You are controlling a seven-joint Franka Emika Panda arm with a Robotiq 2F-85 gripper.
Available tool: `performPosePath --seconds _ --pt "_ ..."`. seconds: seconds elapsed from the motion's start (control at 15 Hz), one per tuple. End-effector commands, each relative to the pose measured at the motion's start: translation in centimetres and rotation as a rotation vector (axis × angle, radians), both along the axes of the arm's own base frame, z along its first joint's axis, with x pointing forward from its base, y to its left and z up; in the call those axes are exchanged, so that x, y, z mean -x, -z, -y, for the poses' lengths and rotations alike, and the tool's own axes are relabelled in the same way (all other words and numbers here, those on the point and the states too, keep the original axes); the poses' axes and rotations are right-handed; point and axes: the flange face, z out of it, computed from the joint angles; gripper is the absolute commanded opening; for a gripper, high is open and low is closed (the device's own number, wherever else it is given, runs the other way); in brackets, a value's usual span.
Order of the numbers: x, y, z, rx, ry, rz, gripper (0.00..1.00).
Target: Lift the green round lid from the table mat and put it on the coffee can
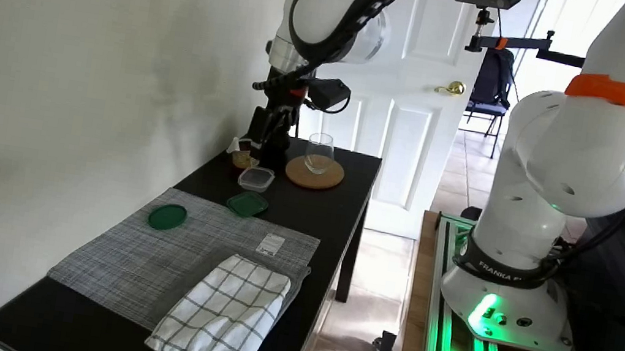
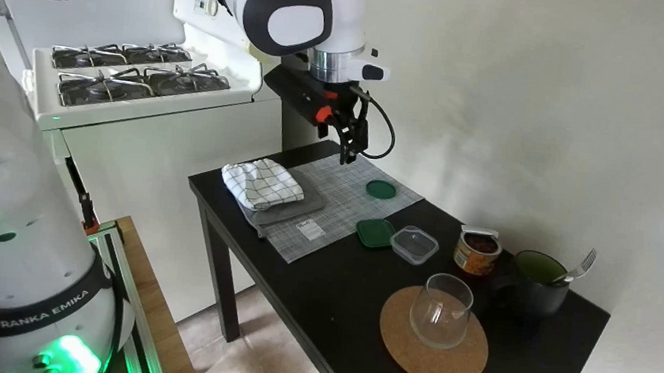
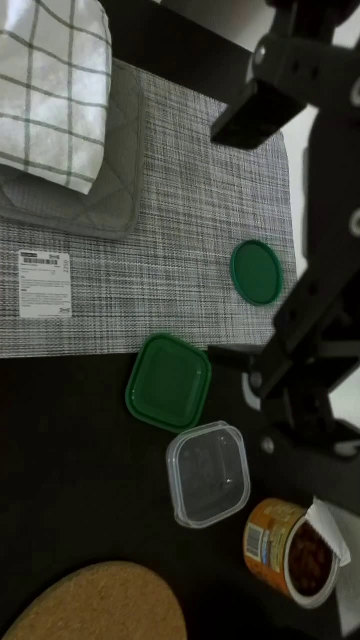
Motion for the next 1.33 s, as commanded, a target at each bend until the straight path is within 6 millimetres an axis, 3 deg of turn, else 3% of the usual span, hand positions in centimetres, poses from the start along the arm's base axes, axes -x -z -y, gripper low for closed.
performPosePath --seconds 0.0,0.27,0.33,0.53,1.0,1.27 --pt "-3.7 3.5 1.0 -0.001 -0.109 0.001 1.0" --pt "-8.2 7.5 3.2 -0.083 -0.09 -0.058 1.0" --pt "-5.4 5.4 2.6 -0.027 -0.081 -0.032 1.0" --pt "-7.8 7.5 3.3 -0.051 -0.08 -0.049 1.0" --pt "-8.3 7.6 3.1 -0.053 -0.081 -0.049 1.0" --pt "-12.7 9.3 2.6 -0.041 0.083 -0.022 1.0"
